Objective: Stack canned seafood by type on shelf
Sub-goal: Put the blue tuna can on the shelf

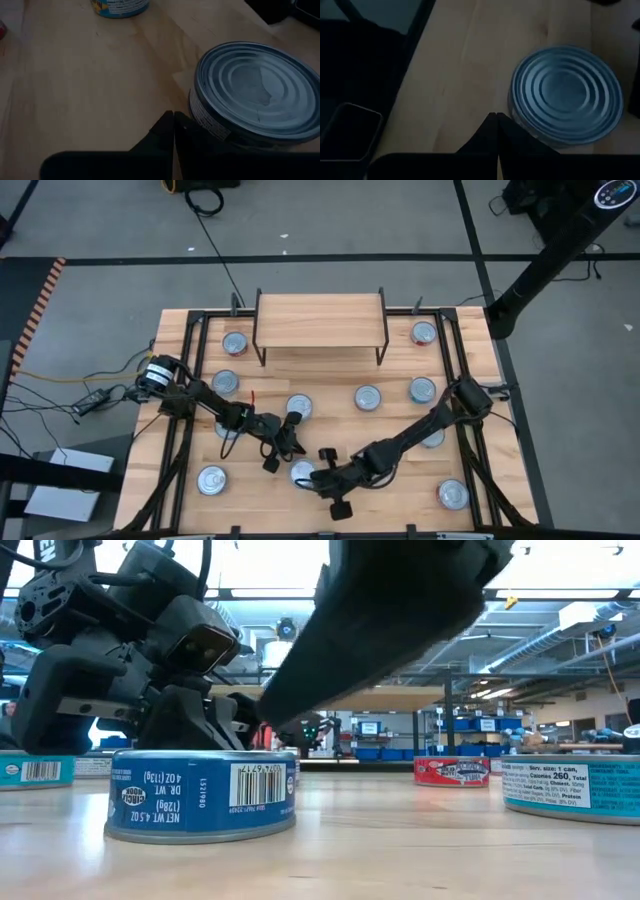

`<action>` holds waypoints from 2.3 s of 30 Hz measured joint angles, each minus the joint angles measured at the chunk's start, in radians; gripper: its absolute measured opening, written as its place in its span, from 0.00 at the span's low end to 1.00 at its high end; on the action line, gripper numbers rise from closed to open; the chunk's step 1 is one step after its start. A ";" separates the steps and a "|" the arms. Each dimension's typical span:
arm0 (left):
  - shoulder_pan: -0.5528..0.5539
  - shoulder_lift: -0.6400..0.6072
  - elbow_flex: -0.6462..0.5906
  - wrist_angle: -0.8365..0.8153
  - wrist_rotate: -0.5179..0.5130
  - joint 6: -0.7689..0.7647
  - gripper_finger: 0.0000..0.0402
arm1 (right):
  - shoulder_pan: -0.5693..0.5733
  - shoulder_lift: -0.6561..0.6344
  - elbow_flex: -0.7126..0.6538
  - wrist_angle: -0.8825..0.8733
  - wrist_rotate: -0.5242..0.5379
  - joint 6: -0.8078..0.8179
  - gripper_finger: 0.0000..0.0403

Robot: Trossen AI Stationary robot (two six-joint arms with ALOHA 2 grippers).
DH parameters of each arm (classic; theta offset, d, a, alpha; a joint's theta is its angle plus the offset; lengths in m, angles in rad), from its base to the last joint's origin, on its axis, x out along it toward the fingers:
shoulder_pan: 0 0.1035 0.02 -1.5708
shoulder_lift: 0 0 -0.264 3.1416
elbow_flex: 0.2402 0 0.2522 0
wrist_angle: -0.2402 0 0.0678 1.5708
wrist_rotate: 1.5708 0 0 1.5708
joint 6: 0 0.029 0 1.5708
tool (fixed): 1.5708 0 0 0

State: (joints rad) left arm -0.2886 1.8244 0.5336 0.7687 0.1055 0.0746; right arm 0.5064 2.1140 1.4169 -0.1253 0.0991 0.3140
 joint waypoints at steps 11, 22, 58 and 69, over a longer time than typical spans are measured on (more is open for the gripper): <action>0.001 0.001 -0.003 0.017 0.011 -0.003 0.05 | -0.018 0.044 -0.001 0.081 0.042 0.001 0.02; 0.000 0.001 -0.002 0.013 0.011 -0.002 0.05 | -0.029 0.039 -0.001 0.060 0.119 0.034 0.02; -0.003 0.002 -0.002 -0.054 0.062 0.013 0.05 | -0.126 -0.023 0.030 -0.127 0.283 0.199 0.02; -0.003 -0.007 -0.002 -0.062 0.044 0.020 0.05 | -0.117 -0.024 0.038 -0.118 0.268 0.175 0.02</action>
State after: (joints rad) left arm -0.2918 1.8174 0.5320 0.7072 0.1492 0.0949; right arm 0.3897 2.0895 1.4548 -0.2432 0.3675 0.4894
